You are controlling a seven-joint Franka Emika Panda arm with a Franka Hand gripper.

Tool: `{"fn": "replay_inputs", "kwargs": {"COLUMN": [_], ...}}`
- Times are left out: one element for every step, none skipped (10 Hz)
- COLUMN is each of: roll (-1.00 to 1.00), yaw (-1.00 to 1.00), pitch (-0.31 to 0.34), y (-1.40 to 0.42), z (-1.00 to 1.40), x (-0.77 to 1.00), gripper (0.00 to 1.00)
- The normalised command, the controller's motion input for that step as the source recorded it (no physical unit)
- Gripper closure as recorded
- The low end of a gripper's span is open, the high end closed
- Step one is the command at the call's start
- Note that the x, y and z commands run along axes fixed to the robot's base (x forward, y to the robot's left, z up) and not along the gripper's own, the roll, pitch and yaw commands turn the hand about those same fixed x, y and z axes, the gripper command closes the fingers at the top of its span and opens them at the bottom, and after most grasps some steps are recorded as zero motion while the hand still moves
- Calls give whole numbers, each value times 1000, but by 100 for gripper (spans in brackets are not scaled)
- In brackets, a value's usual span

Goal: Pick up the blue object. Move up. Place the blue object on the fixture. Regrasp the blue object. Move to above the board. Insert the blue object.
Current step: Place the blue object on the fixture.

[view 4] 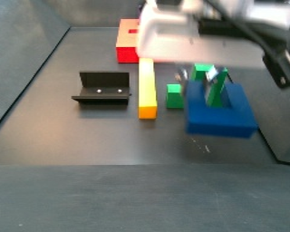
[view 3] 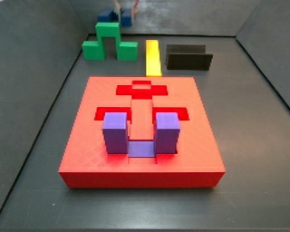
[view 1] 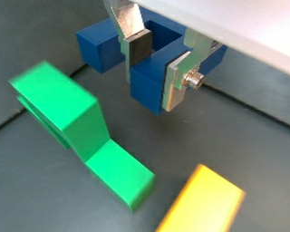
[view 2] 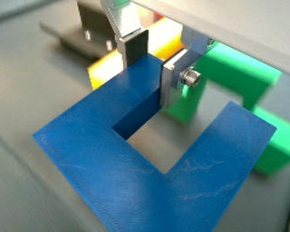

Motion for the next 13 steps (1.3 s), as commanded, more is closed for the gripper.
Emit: {"fn": "replay_inputs", "kwargs": {"roll": [-706,-663,-471,-91,-120,-271,-517,-654,-746,-860,-960,-1000,-986], "yaw": [-263,-257,-200,0,94,137,100,54,37,3,0,0,0], "pitch": [0,0,0,211,200,194,289,323,337,349,331,249,97], "y": [0,-31,-149,-334,-354,-440,-417,-403,-414,-406,-371,-320,-300], "z": [800,789,740,523,351,289,343,383,334,257,183,169,46], "x": [763,834,926,1000,937,843,797,780,769,760,743,686,620], "gripper": [100,100,100,100,100,100,100,100,100,100,100,100,100]}}
